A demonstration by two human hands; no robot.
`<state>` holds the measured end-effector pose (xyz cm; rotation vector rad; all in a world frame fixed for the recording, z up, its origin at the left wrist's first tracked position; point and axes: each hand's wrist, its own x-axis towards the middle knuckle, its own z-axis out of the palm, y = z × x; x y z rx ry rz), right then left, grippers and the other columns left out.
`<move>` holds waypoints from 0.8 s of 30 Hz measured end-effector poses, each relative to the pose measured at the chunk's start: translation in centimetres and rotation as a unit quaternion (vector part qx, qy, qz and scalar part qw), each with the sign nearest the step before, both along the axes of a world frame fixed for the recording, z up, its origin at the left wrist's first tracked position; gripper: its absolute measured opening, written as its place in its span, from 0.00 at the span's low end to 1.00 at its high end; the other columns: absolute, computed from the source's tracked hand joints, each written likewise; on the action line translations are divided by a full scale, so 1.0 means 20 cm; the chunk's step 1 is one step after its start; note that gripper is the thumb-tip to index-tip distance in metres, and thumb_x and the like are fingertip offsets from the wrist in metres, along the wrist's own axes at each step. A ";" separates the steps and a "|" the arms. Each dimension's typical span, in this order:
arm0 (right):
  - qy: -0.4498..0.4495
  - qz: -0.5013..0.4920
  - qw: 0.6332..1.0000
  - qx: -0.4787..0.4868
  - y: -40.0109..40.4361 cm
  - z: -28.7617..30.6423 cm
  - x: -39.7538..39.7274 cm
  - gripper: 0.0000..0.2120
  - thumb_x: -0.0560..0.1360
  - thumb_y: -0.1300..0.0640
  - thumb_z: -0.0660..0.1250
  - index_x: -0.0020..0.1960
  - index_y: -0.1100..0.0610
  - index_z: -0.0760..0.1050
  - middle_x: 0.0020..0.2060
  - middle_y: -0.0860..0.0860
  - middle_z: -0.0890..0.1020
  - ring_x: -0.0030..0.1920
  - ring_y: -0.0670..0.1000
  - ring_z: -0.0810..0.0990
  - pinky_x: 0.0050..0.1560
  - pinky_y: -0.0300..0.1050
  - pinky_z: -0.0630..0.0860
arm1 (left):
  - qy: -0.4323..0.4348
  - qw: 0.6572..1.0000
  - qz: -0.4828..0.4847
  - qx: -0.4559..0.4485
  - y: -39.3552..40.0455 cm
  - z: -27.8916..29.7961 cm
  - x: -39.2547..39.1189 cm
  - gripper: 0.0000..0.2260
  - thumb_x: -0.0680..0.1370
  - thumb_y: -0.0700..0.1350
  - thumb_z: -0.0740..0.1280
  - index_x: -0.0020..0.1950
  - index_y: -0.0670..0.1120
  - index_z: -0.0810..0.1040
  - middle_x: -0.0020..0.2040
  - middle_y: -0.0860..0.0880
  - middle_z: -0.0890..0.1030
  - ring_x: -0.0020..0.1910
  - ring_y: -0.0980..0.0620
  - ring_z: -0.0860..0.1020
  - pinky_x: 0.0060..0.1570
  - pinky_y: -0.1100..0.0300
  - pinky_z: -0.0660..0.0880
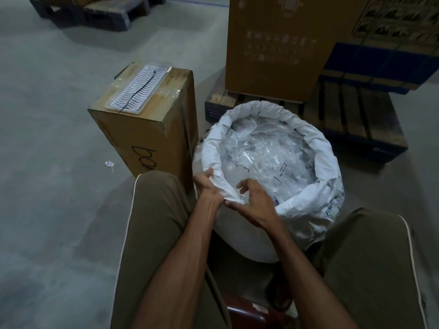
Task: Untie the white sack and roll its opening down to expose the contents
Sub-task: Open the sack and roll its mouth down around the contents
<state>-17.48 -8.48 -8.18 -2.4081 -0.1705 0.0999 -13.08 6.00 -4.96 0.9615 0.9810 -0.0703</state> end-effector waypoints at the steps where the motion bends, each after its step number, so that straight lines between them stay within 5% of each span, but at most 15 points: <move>1: 0.002 0.005 1.000 -0.003 0.01 -0.02 0.01 0.30 0.62 0.29 0.69 0.56 0.47 0.76 0.49 0.42 0.79 0.47 0.46 0.79 0.48 0.49 0.76 | -0.011 1.000 -0.003 -0.021 0.01 0.01 -0.01 0.12 0.82 0.41 0.59 0.47 0.37 0.80 0.42 0.42 0.77 0.42 0.40 0.76 0.40 0.58 0.71; 5: -0.031 -0.047 0.998 0.021 0.11 -0.08 0.03 0.14 0.62 0.43 0.74 0.40 0.51 0.78 0.35 0.45 0.79 0.38 0.48 0.79 0.37 0.48 0.75 | -0.041 0.993 -0.104 -0.031 0.05 0.00 0.01 0.15 0.79 0.50 0.63 0.57 0.41 0.79 0.57 0.41 0.79 0.46 0.44 0.78 0.51 0.52 0.75; 8: -0.070 -0.062 0.995 -0.034 0.18 -0.08 0.01 0.15 0.61 0.57 0.74 0.35 0.52 0.67 0.31 0.46 0.73 0.33 0.53 0.75 0.31 0.47 0.69 | 0.059 0.940 -0.224 0.252 0.08 -0.06 0.06 0.41 0.73 0.65 0.70 0.75 0.38 0.68 0.71 0.37 0.72 0.66 0.37 0.75 0.65 0.47 0.73; 11: -0.102 -0.004 0.986 -0.135 0.22 -0.11 -0.02 0.17 0.58 0.65 0.75 0.37 0.55 0.68 0.33 0.50 0.74 0.30 0.56 0.75 0.27 0.48 0.69 | 0.045 0.877 -0.238 0.416 0.09 -0.12 0.08 0.41 0.73 0.64 0.73 0.74 0.38 0.67 0.72 0.37 0.70 0.69 0.35 0.72 0.66 0.47 0.72; 14: -0.118 0.020 0.972 -0.202 0.23 -0.13 -0.02 0.18 0.54 0.65 0.76 0.38 0.55 0.70 0.33 0.50 0.75 0.27 0.56 0.74 0.25 0.43 0.63 | 0.006 0.911 -0.217 0.351 0.11 -0.16 0.11 0.28 0.80 0.58 0.69 0.69 0.36 0.74 0.68 0.36 0.78 0.65 0.36 0.77 0.62 0.50 0.74; 18: -0.133 -0.012 0.974 -0.185 0.21 -0.11 0.00 0.17 0.57 0.61 0.74 0.40 0.53 0.69 0.36 0.48 0.75 0.30 0.56 0.75 0.30 0.42 0.62 | 0.015 0.991 -0.058 0.118 0.13 -0.13 0.13 0.20 0.85 0.45 0.62 0.68 0.29 0.74 0.65 0.34 0.77 0.59 0.40 0.77 0.59 0.48 0.74; 21: -0.136 -0.015 0.974 -0.181 0.18 -0.12 -0.01 0.15 0.59 0.60 0.73 0.42 0.53 0.71 0.38 0.48 0.76 0.32 0.56 0.75 0.33 0.43 0.63 | -0.007 0.999 0.033 -0.008 0.11 -0.08 0.09 0.18 0.82 0.39 0.61 0.67 0.29 0.75 0.58 0.40 0.76 0.53 0.42 0.74 0.53 0.51 0.71; 24: -0.136 -0.015 0.975 -0.173 0.16 -0.13 -0.02 0.13 0.63 0.55 0.71 0.45 0.53 0.72 0.40 0.48 0.75 0.34 0.55 0.76 0.37 0.47 0.68 | -0.034 0.999 -0.010 0.011 0.10 -0.08 0.10 0.20 0.83 0.43 0.61 0.71 0.32 0.73 0.64 0.41 0.76 0.58 0.41 0.74 0.59 0.53 0.71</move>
